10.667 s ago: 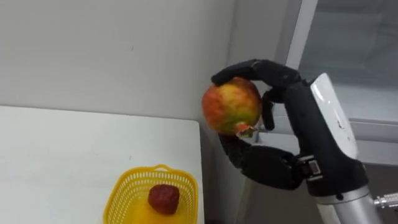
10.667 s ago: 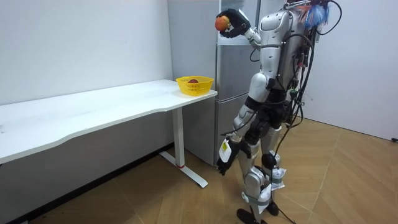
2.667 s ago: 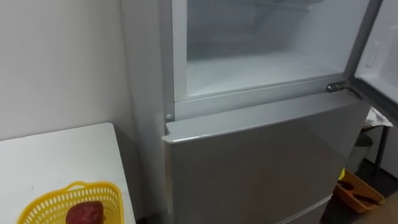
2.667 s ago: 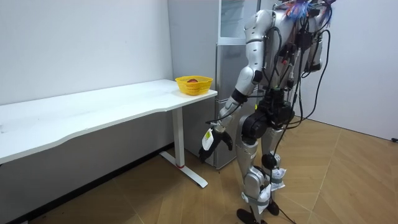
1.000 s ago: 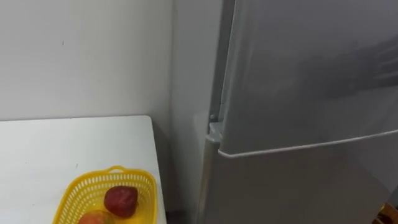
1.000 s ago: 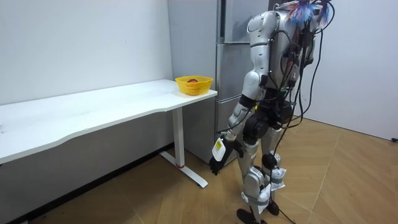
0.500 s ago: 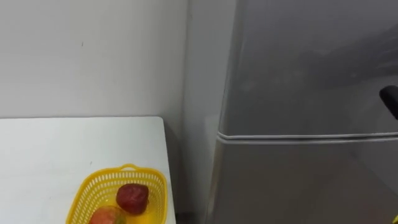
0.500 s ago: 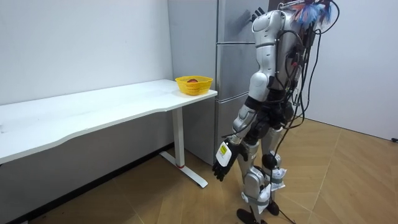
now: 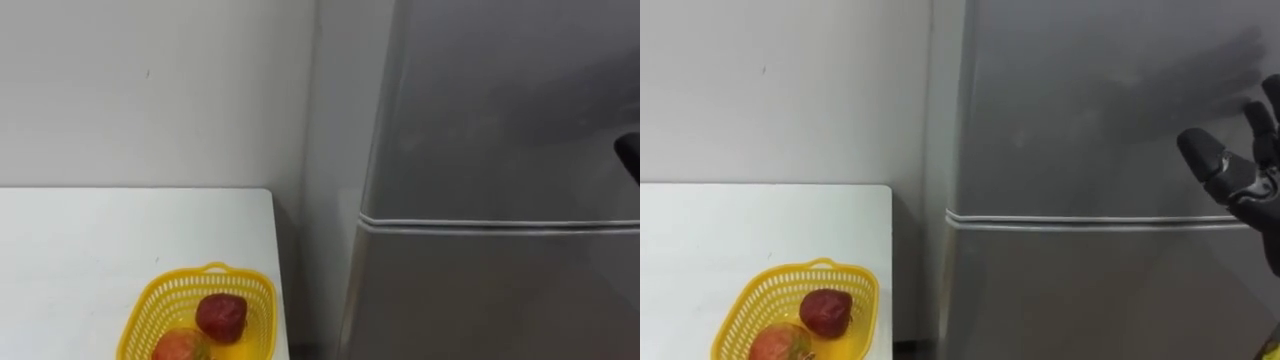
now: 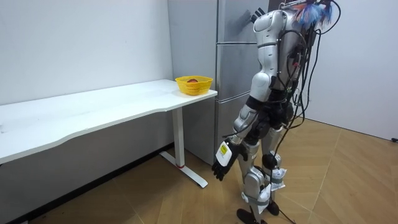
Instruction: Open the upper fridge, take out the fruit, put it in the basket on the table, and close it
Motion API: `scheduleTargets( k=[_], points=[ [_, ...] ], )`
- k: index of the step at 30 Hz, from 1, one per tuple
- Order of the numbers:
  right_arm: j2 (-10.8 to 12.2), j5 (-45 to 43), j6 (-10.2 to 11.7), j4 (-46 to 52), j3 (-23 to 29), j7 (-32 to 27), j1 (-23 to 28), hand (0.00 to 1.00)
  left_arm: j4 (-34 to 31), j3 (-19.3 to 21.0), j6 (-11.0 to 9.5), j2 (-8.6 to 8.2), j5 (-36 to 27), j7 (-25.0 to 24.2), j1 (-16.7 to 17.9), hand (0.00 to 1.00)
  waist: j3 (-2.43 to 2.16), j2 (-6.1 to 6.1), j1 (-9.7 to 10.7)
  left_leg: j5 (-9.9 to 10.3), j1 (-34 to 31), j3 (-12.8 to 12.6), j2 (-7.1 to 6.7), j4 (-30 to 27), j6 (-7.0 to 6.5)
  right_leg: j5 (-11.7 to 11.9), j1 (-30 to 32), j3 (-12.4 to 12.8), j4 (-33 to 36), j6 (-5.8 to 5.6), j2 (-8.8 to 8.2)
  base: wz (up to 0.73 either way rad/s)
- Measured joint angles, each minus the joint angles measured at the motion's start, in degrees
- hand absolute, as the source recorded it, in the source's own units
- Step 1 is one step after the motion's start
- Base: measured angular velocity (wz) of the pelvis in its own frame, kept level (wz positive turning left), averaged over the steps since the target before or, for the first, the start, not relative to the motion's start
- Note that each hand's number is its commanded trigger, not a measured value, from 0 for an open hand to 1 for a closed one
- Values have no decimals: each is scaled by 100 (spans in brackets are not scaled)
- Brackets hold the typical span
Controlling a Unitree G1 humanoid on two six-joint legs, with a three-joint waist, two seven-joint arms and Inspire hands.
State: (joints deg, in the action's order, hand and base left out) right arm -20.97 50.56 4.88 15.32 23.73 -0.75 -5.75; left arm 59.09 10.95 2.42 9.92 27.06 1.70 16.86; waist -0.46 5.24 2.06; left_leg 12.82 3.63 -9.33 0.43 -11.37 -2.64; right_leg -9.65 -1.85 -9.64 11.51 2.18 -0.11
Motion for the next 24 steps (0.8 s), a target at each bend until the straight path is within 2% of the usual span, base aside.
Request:
scheduleTargets(
  k=[6, 11, 16, 21, 22, 24],
  points=[
    [-60, -207, 4, 1, 61, -615, 35, 0, 67, 2, -48, 1, -12, 168, 46, 0, -2, 28, 225, -1, 7, 16, -2, -12, 1, 3, -15, -6, 13, 0, 2, 0],
    [-63, -151, 96, 2, 559, -1383, 36, 0, 72, 15, -56, 4, -6, 310, 50, 0, -2, 6, 367, 0, -2, 28, 2, 49, 2, 3, -30, -15, 17, 0, 6, 1],
    [-65, -211, 217, -89, 1167, -2533, 126, 0, 56, 16, -37, 0, -47, 312, 53, 0, -5, -17, 501, -1, 5, 47, -3, 57, 3, 3, -35, -83, 15, -1, -4, 2],
    [-65, -815, 264, -400, 1386, -3613, 261, 0, 52, -2, 18, -1, -57, 312, 22, 0, 7, -52, 577, -5, 23, -12, -1, 63, 6, 2, -18, 0, 14, -2, 7, -6],
    [-65, -830, 264, -499, 1396, -3859, 273, 0, 52, -52, 46, -2, -57, 313, 11, 0, 30, -33, 593, -5, 28, -22, -5, 67, 6, 2, -15, 15, 12, -2, 8, -4],
    [-64, -829, 264, -682, 1398, -4201, 291, 0, 53, -163, 140, -5, -58, 317, -38, 0, 37, -68, 632, -5, 19, -24, -11, 67, 5, 1, 2, 23, -23, -5, 7, -2]
  ],
)
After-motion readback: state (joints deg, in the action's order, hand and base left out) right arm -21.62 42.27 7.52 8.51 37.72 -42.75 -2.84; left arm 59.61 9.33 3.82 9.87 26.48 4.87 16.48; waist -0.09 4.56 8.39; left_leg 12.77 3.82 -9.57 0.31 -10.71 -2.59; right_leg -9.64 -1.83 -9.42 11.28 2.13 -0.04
